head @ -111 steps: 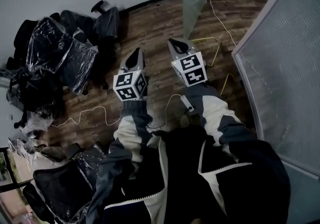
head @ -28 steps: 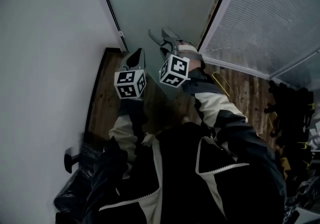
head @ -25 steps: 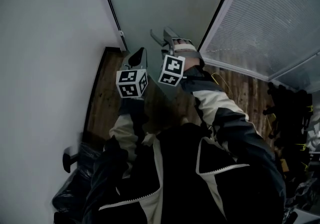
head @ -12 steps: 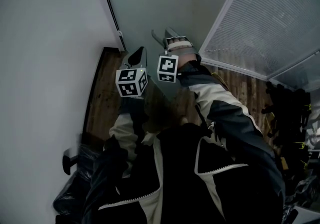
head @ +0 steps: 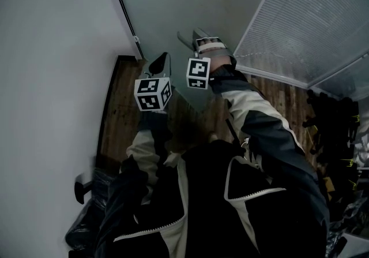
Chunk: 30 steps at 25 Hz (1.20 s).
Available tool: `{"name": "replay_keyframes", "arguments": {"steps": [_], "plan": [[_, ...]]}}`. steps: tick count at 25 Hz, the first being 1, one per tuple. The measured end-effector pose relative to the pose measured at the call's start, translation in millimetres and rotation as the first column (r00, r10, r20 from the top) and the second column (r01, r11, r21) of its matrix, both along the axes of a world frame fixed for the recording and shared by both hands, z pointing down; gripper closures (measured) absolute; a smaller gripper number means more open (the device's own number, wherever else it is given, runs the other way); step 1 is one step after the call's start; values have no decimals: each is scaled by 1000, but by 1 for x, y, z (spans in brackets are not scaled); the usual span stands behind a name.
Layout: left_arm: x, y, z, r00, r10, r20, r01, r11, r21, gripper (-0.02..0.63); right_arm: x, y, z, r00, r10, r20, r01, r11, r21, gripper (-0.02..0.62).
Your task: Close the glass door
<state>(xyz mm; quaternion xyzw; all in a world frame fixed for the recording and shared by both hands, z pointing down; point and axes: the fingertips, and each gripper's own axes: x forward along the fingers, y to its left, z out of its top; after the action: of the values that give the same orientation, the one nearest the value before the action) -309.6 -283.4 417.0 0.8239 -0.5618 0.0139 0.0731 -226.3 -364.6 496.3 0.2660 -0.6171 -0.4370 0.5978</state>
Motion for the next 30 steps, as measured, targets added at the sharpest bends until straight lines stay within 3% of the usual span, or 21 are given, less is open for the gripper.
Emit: {"name": "replay_keyframes", "arguments": {"steps": [14,22,30], "plan": [[31,-46,12,997,75,33,-75,997,-19,606,57,-64,3,995,76,-64,-72,996,61,472],[84,-101,9,994,101,46,-99,994,-37,606,98,-113,2,995,31,-92,-24,997,72,472],[124,-151,1,997,65,33,-65,998,-15,606,125,-161,9,992,-25,-126,34,997,71,473]]}}
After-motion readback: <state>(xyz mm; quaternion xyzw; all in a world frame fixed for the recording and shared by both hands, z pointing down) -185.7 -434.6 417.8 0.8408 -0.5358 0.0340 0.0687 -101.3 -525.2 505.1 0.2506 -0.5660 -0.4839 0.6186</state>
